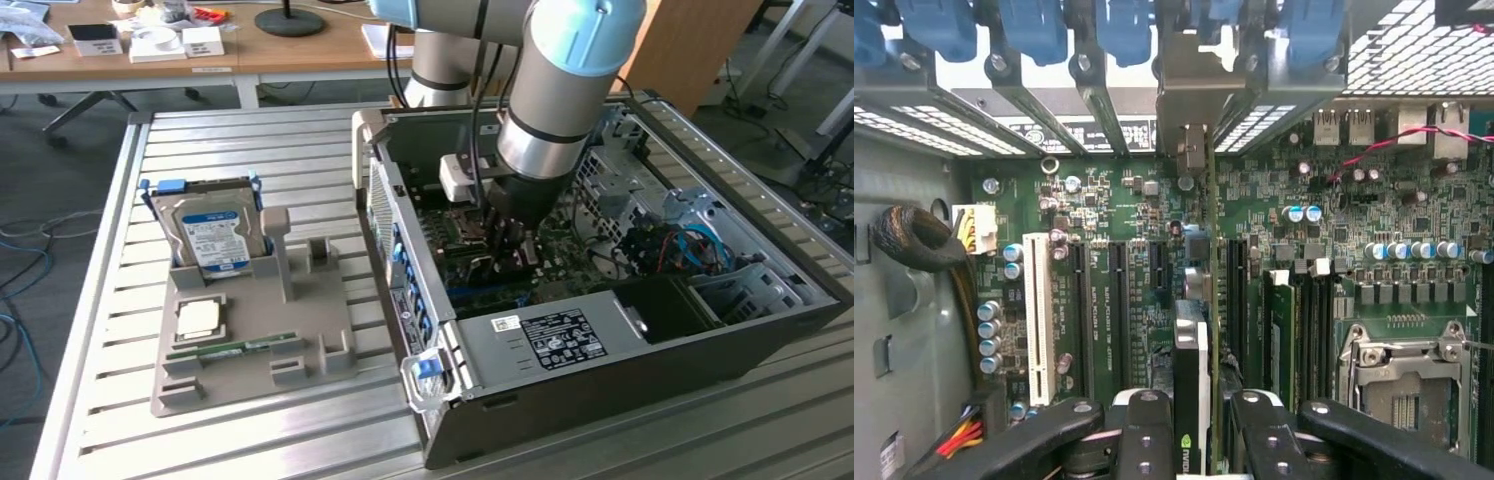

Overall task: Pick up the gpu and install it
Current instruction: 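Insert the gpu into the slot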

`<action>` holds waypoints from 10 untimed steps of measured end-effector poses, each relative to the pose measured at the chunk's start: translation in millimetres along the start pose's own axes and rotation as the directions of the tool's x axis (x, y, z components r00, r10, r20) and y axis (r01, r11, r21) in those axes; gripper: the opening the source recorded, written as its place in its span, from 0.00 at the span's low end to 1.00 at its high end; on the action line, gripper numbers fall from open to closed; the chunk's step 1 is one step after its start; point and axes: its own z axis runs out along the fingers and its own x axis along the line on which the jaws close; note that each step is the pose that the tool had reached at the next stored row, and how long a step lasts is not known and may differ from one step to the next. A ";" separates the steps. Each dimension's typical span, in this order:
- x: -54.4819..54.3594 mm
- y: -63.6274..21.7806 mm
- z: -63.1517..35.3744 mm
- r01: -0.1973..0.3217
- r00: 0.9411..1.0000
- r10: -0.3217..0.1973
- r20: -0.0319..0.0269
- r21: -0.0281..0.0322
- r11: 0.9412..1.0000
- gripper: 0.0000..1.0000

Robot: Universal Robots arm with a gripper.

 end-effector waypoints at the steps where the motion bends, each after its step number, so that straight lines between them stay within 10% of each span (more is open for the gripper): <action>1: 0.0 0.0 0.0 0.000 1.000 0.000 0.000 0.000 1.000 0.27; 10: 0.2 0.0 1.9 0.000 1.000 0.000 0.000 0.000 1.000 0.27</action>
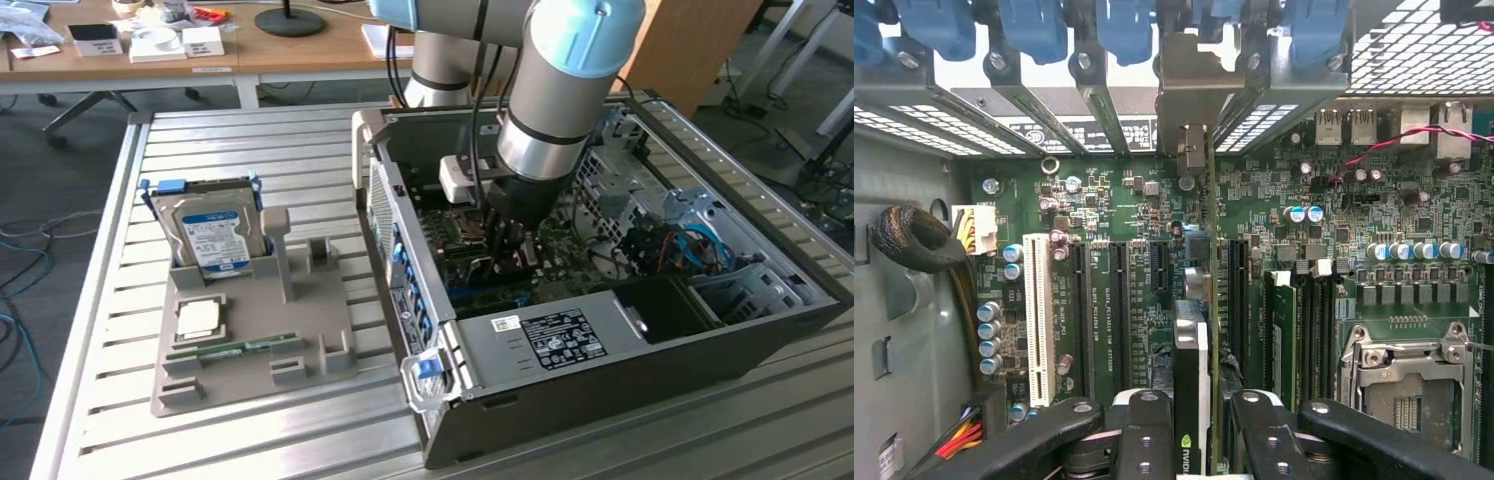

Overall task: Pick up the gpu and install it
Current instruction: 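Insert the gpu into the slot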

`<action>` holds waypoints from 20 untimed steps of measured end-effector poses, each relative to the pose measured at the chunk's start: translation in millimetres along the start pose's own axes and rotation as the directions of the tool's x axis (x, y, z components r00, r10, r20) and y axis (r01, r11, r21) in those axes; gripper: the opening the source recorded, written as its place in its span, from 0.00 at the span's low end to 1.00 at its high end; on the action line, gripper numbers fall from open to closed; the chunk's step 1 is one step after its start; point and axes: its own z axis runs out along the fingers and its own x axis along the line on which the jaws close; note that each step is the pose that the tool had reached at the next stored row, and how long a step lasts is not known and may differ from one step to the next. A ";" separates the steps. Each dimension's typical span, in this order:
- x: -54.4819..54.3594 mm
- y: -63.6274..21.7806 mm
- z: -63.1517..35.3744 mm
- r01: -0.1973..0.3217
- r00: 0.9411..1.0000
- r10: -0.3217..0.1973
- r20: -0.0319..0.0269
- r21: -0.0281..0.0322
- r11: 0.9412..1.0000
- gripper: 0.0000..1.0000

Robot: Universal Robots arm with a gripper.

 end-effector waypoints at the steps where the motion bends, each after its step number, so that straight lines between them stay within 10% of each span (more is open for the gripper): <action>1: 0.0 0.0 0.1 0.000 1.000 0.000 0.000 0.000 1.000 0.27; 20: 0.0 0.0 2.4 0.000 1.000 0.000 0.001 0.000 1.000 0.33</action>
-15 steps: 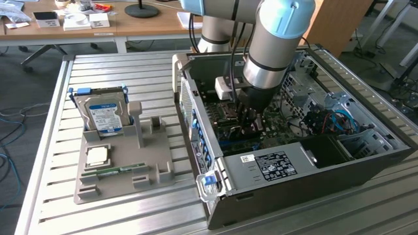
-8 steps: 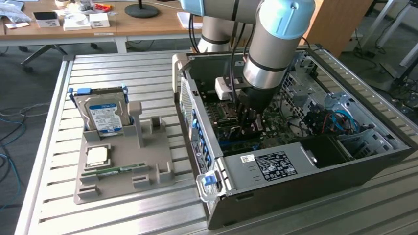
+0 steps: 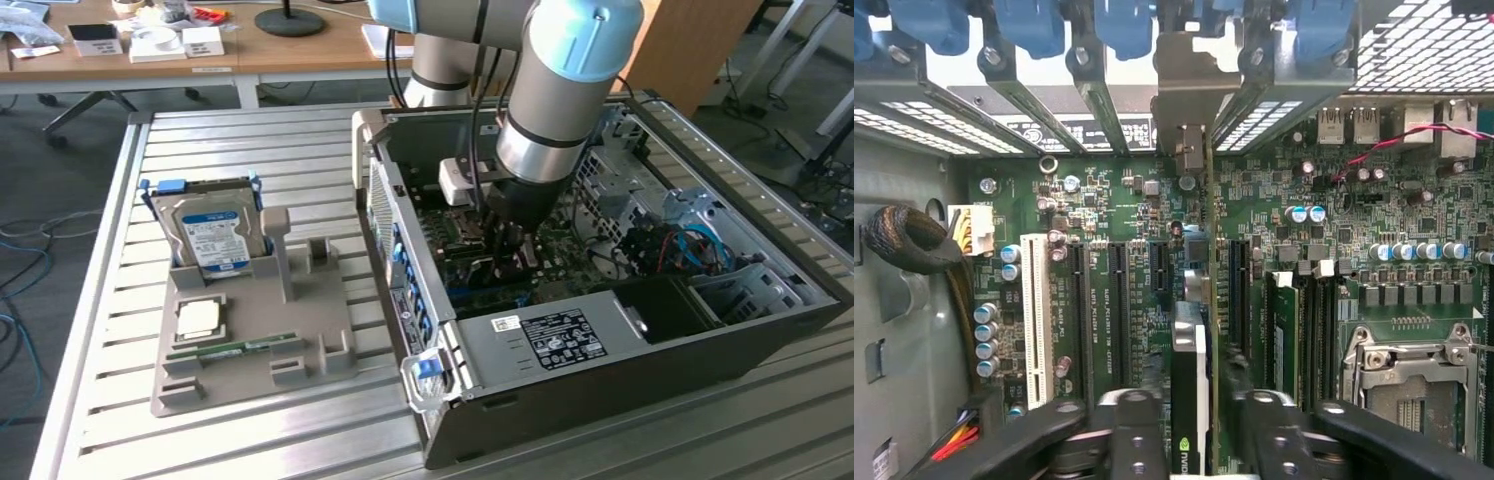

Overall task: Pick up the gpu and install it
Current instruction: 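Insert the gpu into the slot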

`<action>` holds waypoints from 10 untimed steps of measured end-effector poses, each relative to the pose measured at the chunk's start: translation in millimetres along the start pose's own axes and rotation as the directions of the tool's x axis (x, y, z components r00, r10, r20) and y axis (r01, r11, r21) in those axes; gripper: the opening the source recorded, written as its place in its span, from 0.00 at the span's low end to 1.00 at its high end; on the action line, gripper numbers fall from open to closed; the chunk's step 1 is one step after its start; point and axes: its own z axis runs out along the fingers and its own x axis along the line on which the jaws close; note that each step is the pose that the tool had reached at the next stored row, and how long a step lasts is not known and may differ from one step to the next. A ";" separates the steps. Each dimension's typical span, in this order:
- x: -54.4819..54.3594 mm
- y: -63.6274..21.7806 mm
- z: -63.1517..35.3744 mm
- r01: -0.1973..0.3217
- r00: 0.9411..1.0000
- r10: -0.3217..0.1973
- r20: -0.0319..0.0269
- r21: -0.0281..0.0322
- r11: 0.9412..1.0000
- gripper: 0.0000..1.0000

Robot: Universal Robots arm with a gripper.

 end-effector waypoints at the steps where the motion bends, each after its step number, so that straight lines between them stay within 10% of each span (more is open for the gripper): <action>1: 0.0 0.0 -0.1 0.000 1.000 0.000 0.000 0.000 1.000 0.33; 10: -0.1 0.0 -2.3 0.000 1.000 0.000 -0.001 0.000 1.000 0.46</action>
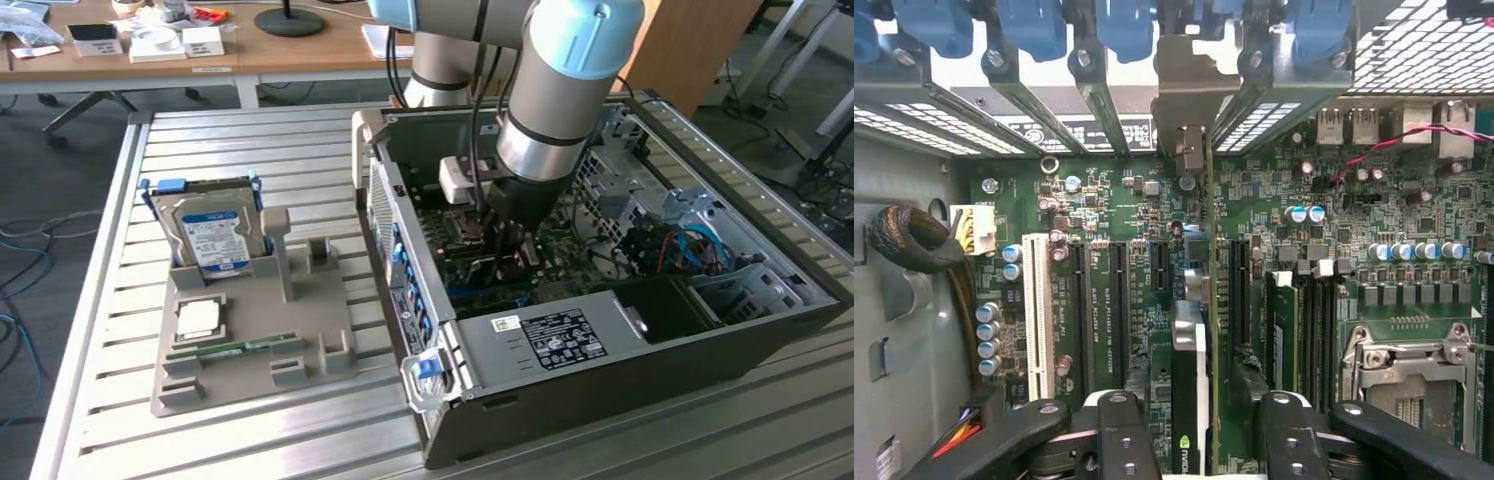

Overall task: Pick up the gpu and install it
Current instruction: 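Insert the gpu into the slot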

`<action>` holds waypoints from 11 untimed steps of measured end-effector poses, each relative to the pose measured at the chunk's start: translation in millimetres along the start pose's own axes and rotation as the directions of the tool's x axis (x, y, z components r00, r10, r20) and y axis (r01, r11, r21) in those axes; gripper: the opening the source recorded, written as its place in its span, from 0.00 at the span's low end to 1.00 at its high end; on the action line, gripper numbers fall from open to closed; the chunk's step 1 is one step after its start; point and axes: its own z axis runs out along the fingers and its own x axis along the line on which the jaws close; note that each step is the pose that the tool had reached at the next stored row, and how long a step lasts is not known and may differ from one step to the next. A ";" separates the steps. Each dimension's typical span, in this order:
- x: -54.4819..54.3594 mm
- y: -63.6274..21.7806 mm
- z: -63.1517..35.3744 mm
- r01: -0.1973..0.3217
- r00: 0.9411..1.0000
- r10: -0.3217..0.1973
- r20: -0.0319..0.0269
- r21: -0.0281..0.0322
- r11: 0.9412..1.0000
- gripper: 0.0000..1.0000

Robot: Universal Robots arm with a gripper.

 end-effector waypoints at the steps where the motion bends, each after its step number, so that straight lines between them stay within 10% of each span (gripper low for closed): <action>1: -0.1 0.0 -1.3 0.000 1.000 0.000 0.000 0.000 1.000 0.46; 11: -1.6 0.1 -22.0 0.000 1.000 0.000 -0.001 0.000 1.000 0.46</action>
